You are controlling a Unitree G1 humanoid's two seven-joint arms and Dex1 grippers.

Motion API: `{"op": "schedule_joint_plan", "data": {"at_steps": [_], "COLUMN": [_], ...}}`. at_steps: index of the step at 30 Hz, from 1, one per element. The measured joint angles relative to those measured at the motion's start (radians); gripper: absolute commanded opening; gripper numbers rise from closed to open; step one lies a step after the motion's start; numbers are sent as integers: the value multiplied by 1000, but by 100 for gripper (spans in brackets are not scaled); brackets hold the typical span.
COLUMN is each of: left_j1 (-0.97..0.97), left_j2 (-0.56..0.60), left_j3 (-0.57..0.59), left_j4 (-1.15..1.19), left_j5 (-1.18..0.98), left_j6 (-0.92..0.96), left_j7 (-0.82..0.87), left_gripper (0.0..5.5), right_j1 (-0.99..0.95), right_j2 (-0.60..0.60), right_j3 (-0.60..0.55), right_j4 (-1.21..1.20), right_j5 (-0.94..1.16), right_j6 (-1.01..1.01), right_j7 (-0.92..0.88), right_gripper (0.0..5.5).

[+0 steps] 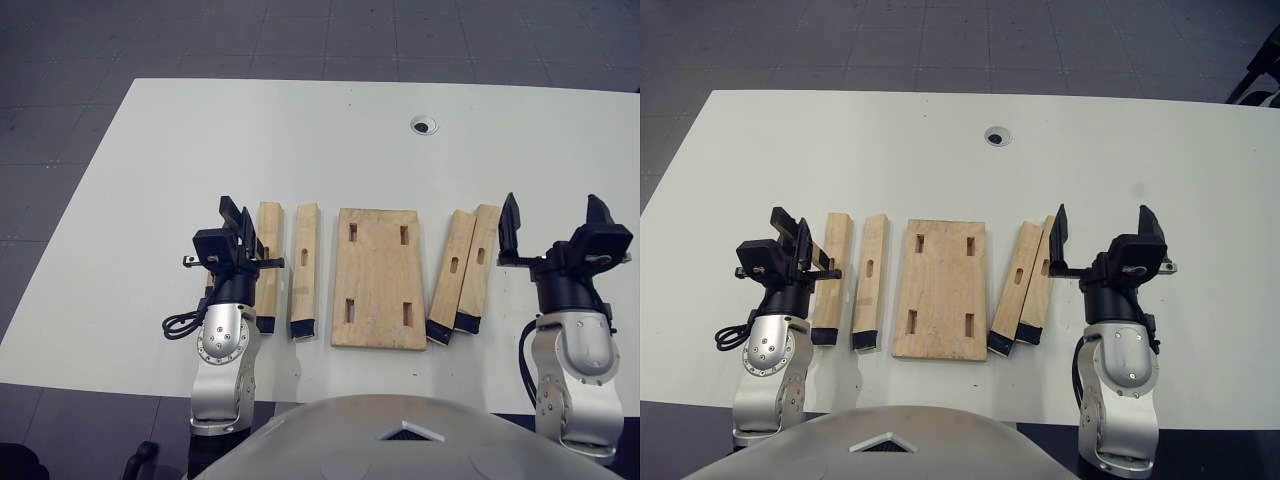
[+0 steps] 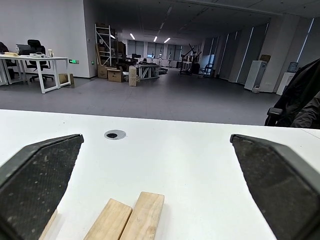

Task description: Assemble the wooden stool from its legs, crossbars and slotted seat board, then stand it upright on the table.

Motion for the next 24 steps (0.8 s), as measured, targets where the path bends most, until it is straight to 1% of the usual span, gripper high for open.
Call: {"op": "schedule_joint_plan", "data": {"at_steps": [14, 24], "left_j1": [9, 10], "left_j2": [-1, -3], "left_j3": [-5, -2], "left_j4": [-25, 17], "left_j5": [0, -1], "left_j6": [4, -23], "left_j7": [-8, -9], "left_gripper": [42, 42], "right_j1": [7, 10], "right_j2": [7, 11], "right_j3": [7, 8], "right_j4": [6, 6], "right_j5": [-1, -1], "right_j6": [-1, -1], "right_j7": [-1, -1], "right_gripper": [550, 550]}}
